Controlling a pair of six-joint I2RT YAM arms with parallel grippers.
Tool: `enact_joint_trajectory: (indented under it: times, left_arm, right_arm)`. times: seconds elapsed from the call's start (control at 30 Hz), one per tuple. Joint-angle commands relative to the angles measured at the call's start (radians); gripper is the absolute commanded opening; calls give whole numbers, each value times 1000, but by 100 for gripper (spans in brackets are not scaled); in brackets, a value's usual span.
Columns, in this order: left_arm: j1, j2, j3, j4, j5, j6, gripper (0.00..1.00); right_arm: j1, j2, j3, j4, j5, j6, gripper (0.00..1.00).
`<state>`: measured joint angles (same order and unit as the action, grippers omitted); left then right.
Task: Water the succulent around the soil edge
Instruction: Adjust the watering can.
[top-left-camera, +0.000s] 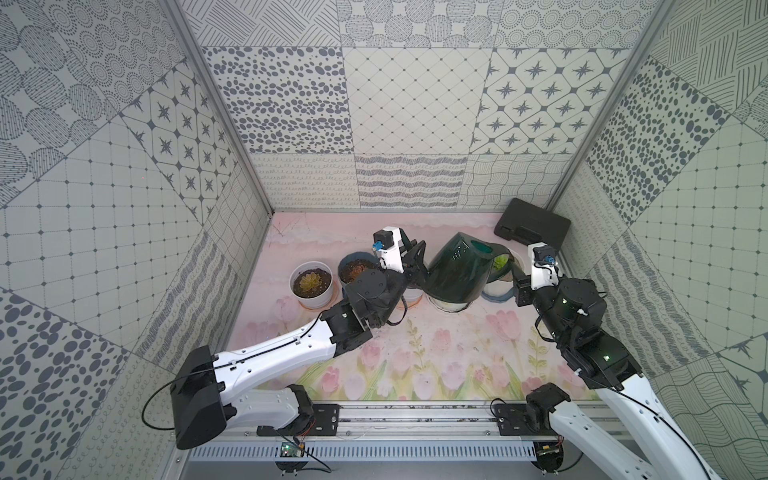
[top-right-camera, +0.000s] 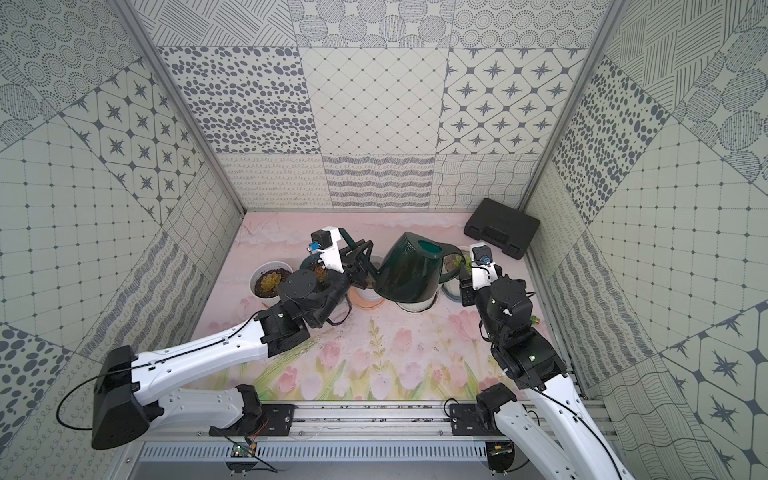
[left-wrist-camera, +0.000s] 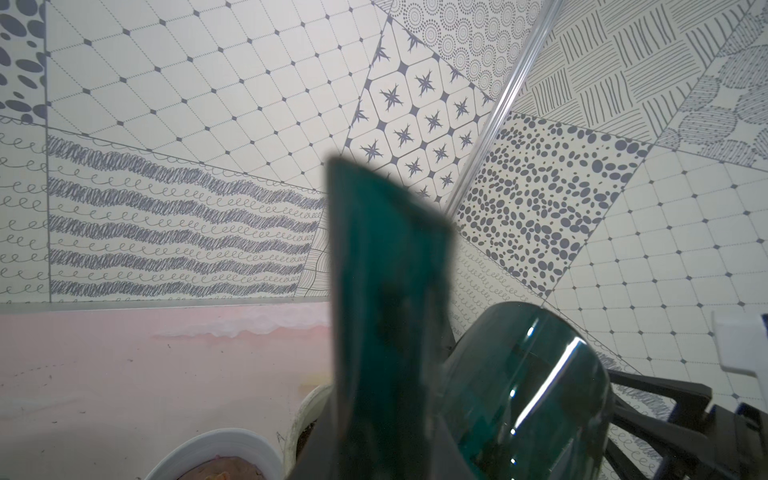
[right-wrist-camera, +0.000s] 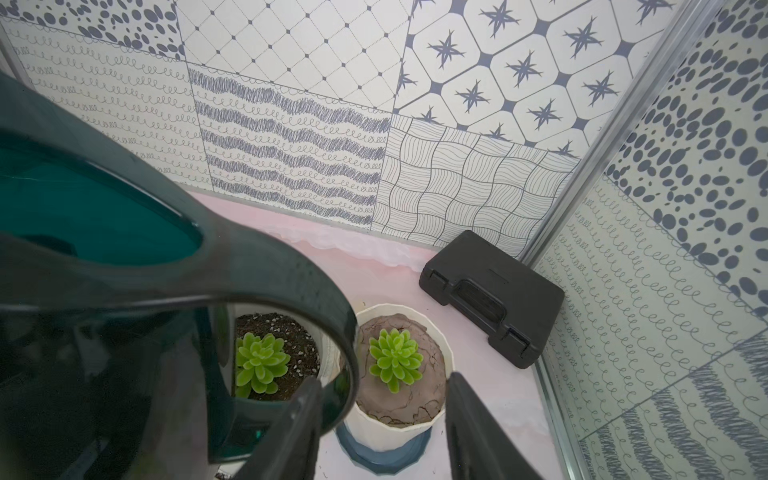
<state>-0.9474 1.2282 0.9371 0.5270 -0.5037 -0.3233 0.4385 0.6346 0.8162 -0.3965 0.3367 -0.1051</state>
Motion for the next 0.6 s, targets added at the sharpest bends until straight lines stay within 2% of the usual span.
enact_joint_trajectory:
  times: [0.0,0.07,0.3,0.43,0.57]
  left_arm:
    - [28,-36,-17,161,-16,-93,0]
    - [35,-44,-25,169,-12,-97,0]
    - [41,-61,-45,179,-9,-98,0]
    - [41,-74,-52,180,-15,-88,0]
    - [42,-82,-54,173,-16,-85,0]
  right_arm:
    - [4,5,-11,2,-47,112,54]
    - [-3,6,-14,6,-68,183,56]
    - [-111,29,-8,74,-293,372,56]
    - [-173,86,-2,94,-349,417,54]
    - [-189,117,-6,121,-370,433,52]
